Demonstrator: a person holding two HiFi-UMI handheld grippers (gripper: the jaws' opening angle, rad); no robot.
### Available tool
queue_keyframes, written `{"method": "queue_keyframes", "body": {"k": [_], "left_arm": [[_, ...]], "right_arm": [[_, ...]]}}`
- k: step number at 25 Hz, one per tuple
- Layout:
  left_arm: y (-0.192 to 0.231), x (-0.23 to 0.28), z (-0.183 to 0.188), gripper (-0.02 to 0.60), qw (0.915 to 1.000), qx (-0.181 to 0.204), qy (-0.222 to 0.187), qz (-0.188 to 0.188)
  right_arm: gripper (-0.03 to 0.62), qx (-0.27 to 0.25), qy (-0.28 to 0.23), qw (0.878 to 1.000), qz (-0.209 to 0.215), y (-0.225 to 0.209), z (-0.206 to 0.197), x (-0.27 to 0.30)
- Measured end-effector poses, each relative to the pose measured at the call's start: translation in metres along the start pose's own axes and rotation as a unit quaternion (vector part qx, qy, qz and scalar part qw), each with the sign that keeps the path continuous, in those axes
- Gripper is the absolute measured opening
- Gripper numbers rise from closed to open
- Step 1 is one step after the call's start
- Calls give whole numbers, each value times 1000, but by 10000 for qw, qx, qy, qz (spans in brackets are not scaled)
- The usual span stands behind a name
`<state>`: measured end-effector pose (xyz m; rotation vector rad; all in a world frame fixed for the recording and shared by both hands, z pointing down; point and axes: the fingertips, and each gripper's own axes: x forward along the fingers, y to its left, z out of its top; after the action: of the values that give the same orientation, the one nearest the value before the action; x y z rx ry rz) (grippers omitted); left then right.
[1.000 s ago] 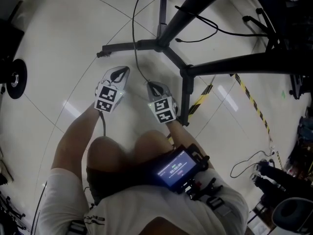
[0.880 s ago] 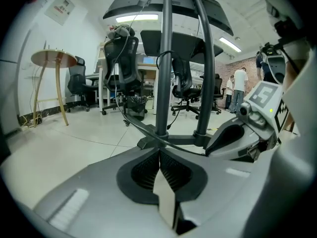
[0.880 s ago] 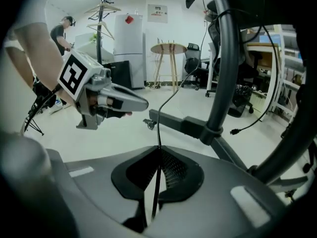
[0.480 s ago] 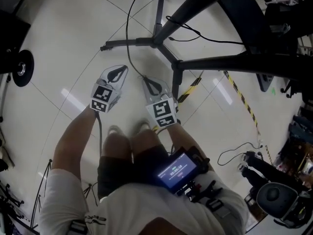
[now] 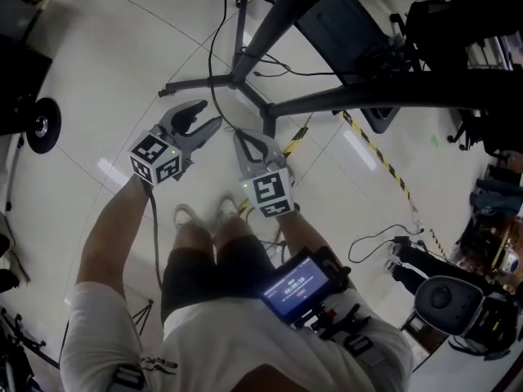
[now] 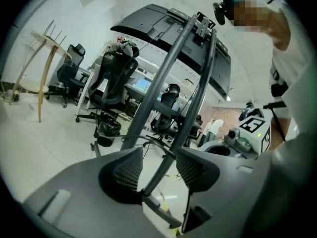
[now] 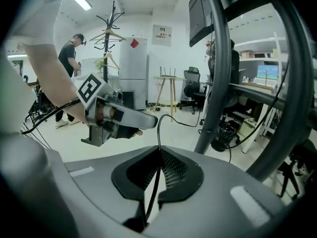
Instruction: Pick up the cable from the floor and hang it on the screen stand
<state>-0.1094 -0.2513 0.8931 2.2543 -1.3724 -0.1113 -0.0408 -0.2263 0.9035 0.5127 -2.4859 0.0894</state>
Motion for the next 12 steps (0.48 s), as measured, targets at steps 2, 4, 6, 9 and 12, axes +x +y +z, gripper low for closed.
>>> {"method": "queue_keyframes", "body": {"k": [2,4,6,9,12], "left_arm": [[-19,5,29,212,9997,-106,-145,-176],[-31,14,48,210,9996,-94,-172,-200],[-39,22,61,188,9997,-79,-138,-160],[-50,28,77,172,9995,-246,-78,-161],[-63,28,86,172,9967,-758,-47,-282]], "right_arm": [[20,8,-20,10000,-62,-8,15,-16],[20,-28,-50,9999,-106,-13,30,-31],[20,-79,-84,9998,-162,-17,44,-45],[20,-51,-132,9995,-278,-24,61,-65],[18,-34,-156,9992,-359,-28,72,-81]]}}
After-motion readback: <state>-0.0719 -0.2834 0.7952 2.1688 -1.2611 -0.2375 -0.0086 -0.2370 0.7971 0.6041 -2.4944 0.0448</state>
